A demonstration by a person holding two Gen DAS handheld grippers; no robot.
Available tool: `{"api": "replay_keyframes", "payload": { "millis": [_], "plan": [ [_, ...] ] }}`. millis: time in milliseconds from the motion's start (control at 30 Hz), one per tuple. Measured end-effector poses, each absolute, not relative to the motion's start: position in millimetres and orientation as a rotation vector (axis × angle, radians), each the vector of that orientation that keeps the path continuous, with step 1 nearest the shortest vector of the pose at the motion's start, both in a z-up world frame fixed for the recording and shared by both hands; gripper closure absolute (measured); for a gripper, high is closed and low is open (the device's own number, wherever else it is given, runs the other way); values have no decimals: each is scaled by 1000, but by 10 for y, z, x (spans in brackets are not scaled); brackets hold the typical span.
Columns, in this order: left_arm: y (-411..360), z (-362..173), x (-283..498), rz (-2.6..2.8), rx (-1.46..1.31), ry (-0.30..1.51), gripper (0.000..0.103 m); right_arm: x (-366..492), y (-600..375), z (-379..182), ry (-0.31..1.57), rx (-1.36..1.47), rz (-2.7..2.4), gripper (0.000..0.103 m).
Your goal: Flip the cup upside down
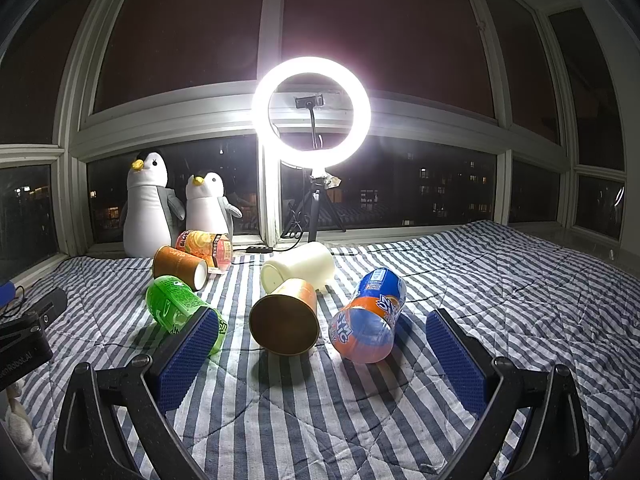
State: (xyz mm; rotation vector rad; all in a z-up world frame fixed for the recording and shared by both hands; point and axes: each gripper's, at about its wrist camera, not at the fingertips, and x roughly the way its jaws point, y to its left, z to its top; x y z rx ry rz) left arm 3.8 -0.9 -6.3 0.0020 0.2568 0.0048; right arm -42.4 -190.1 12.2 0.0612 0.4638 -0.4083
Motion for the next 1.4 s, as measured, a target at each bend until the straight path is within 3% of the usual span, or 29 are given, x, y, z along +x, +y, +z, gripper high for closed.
{"api": "replay_keyframes", "payload": {
  "millis": [1400],
  "plan": [
    [14,-148,78,-1,3,292,1,-425,-1904,59,467,66,-408,1]
  ]
}}
